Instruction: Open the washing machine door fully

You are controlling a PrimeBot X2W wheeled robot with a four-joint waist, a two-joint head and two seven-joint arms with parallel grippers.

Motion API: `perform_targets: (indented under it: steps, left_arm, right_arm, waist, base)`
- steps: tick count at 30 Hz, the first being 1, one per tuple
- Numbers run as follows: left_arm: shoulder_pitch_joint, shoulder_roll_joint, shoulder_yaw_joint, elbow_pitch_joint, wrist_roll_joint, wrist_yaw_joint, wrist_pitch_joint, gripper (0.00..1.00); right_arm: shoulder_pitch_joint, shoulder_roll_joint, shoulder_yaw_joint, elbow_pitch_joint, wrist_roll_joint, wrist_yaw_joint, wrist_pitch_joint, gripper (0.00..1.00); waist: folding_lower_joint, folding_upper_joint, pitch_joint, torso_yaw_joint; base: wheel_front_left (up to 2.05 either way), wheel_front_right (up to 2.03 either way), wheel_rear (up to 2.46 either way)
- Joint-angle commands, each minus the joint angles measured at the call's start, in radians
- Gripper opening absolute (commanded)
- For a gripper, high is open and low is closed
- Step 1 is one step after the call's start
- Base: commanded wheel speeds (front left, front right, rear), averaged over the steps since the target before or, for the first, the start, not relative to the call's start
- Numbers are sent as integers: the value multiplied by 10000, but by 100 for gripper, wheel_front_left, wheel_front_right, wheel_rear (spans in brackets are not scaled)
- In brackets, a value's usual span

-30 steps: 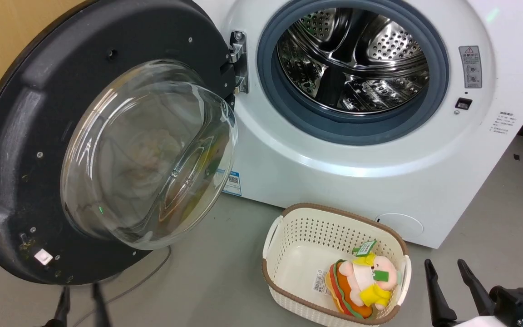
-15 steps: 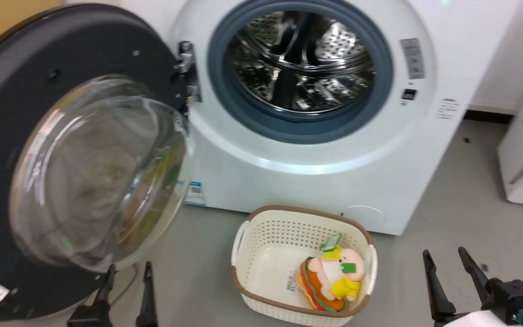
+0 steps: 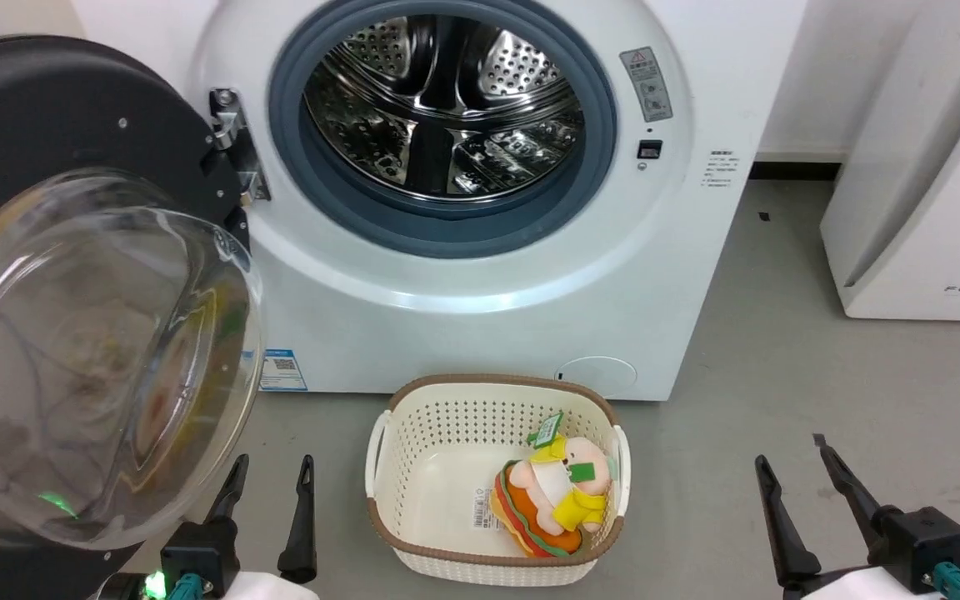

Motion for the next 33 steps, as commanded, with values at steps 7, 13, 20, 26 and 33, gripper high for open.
perform_targets:
  steps: [7,13,20,26,33]
  left_arm:
    - [-300,-2,23,217,30,-52,-51,100]
    - [-197,-8,-14,293,0,-91,12,0]
    - [-194,-51,44,203,77,-117,109,0]
    - [-192,-106,115,91,176,-149,232,0]
    - [-190,-171,197,-38,290,-187,375,0]
  right_arm:
    - [80,24,6,65,71,6,-13,100]
    - [-10,2,-11,155,104,0,-16,0]
    - [-51,1,-4,146,80,0,18,0]
    - [-98,2,7,134,49,1,62,0]
    - [-152,3,21,121,13,1,112,0]
  waist:
    - [0,-1,120,-172]
    - [1,-1,149,-144]
    - [0,-1,143,-158]
    - [0,-1,135,-174]
    - [0,-1,126,-193]
  base:
    - [0,0,0]
    - [0,0,0]
    - [0,0,0]
    - [0,0,0]
    - [0,0,0]
